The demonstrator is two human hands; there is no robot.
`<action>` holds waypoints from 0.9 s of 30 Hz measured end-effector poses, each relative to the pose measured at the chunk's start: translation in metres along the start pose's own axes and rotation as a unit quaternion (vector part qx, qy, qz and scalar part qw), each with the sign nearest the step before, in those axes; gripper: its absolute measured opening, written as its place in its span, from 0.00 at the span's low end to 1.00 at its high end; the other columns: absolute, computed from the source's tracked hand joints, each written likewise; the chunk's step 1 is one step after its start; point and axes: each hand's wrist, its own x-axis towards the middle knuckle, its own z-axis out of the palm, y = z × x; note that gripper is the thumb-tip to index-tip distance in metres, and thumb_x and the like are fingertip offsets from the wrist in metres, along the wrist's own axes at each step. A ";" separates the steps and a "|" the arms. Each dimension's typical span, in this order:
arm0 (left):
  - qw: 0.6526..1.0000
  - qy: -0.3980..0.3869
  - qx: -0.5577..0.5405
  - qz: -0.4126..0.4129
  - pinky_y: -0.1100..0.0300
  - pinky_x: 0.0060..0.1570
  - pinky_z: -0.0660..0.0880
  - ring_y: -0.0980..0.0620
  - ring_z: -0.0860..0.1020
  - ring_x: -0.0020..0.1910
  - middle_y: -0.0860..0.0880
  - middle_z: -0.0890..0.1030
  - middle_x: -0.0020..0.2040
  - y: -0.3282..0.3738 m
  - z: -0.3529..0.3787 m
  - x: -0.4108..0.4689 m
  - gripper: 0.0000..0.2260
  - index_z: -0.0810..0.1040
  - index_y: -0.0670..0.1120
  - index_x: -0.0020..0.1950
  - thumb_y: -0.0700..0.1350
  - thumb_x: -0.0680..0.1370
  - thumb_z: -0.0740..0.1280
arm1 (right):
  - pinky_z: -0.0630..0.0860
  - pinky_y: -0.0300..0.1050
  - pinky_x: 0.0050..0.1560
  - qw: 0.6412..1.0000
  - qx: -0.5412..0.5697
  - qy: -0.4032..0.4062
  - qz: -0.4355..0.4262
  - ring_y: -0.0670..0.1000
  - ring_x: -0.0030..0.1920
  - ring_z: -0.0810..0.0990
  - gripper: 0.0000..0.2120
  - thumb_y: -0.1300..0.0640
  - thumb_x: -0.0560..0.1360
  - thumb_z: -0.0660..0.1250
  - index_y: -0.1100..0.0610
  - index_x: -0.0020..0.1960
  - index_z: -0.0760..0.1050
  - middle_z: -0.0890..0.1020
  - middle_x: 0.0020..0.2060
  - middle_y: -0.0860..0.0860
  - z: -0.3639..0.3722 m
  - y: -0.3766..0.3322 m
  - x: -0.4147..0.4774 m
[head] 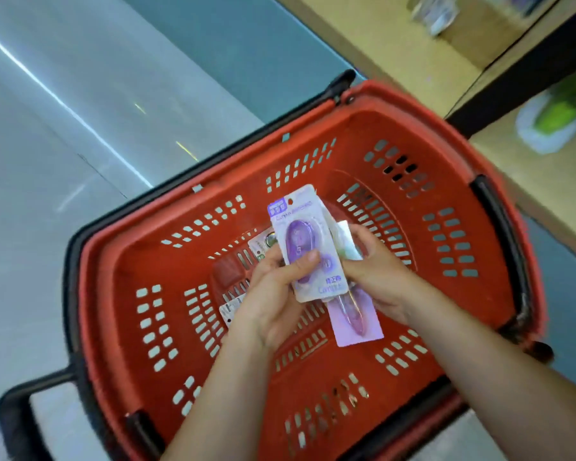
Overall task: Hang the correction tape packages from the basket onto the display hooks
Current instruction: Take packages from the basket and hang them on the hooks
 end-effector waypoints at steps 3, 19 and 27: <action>1.000 -0.015 0.020 0.016 0.44 0.48 0.80 0.38 0.80 0.52 0.34 0.80 0.59 0.030 0.031 -0.050 0.28 0.74 0.36 0.66 0.39 0.67 0.73 | 0.80 0.44 0.40 0.998 0.043 -0.034 -0.032 0.48 0.43 0.84 0.27 0.70 0.71 0.73 0.52 0.65 0.73 0.86 0.47 0.50 0.012 -0.030 -0.055; 0.987 0.081 0.038 0.134 0.45 0.47 0.81 0.41 0.82 0.47 0.38 0.81 0.53 0.171 0.148 -0.275 0.19 0.77 0.37 0.64 0.37 0.73 0.70 | 0.74 0.50 0.67 0.985 0.000 -0.099 -0.144 0.47 0.70 0.73 0.39 0.71 0.70 0.75 0.37 0.70 0.70 0.73 0.71 0.45 0.052 -0.164 -0.297; 0.969 -0.026 0.196 0.150 0.52 0.37 0.81 0.45 0.84 0.40 0.42 0.85 0.45 0.219 0.209 -0.388 0.17 0.81 0.39 0.55 0.41 0.68 0.76 | 0.72 0.42 0.49 0.936 0.168 0.172 -0.257 0.47 0.45 0.79 0.14 0.69 0.76 0.68 0.51 0.43 0.84 0.84 0.44 0.45 0.053 -0.214 -0.425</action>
